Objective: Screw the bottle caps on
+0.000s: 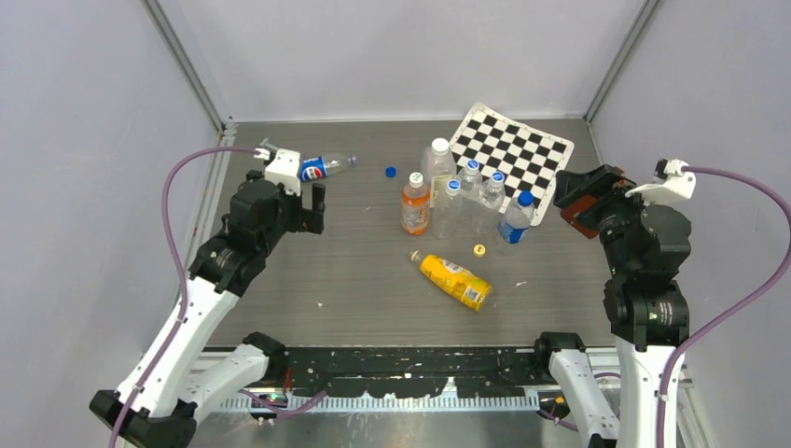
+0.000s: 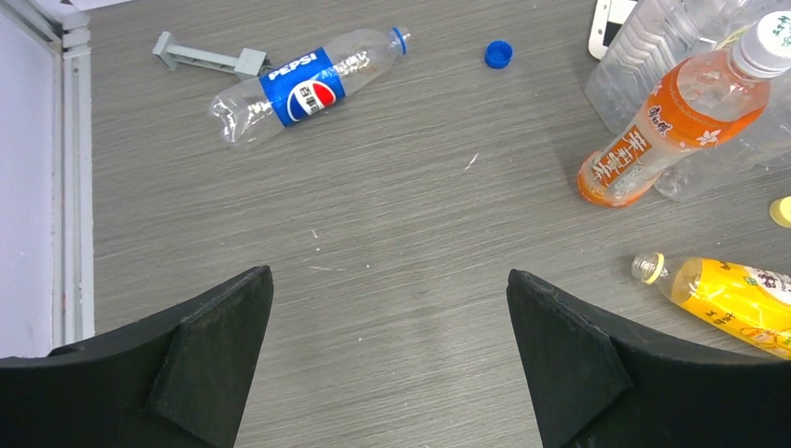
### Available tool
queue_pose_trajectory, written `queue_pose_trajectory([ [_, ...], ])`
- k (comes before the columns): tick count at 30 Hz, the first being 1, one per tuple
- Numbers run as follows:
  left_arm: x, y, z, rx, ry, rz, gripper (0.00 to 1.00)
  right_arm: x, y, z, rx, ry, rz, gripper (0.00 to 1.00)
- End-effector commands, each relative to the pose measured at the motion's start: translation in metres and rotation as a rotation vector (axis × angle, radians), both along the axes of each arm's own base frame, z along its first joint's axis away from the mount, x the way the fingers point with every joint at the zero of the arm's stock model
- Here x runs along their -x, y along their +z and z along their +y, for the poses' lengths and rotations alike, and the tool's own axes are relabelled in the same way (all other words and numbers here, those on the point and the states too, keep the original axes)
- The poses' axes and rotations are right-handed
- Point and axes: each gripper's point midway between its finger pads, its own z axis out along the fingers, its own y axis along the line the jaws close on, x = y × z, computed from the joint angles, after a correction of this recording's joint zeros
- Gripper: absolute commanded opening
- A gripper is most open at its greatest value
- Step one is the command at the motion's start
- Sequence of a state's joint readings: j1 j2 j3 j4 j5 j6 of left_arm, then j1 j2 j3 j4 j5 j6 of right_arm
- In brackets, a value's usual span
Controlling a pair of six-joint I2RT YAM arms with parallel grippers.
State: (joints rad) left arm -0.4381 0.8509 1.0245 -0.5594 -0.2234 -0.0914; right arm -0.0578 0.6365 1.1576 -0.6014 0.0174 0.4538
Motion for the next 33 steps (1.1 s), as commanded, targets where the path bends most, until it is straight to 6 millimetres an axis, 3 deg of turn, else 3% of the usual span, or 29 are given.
queue_pose_trajectory([
  [1,-0.013,0.004,-0.010,-0.039,-0.046,0.028,1.00,0.002,0.003,-0.001,0.016,-0.005,-0.029,0.97],
  [8,-0.069,-0.040,-0.023,-0.186,-0.060,0.066,1.00,0.002,-0.005,-0.001,0.034,-0.005,-0.026,0.97],
  [11,-0.101,-0.048,-0.022,-0.254,-0.038,0.073,1.00,0.004,-0.006,0.000,0.042,-0.005,-0.036,0.97],
  [15,-0.145,-0.063,-0.012,-0.357,-0.026,0.112,1.00,0.005,-0.008,0.001,0.051,0.001,-0.033,0.97],
  [20,-0.195,-0.104,0.003,-0.441,-0.106,0.197,1.00,0.007,-0.010,0.007,0.069,0.022,-0.035,0.97],
  [26,-0.241,-0.156,0.019,-0.506,-0.175,0.290,1.00,0.005,-0.014,0.012,0.086,0.043,-0.029,0.97],
  [33,-0.288,-0.188,0.031,-0.586,-0.187,0.324,1.00,-0.002,-0.025,0.020,0.114,0.078,0.001,0.97],
])
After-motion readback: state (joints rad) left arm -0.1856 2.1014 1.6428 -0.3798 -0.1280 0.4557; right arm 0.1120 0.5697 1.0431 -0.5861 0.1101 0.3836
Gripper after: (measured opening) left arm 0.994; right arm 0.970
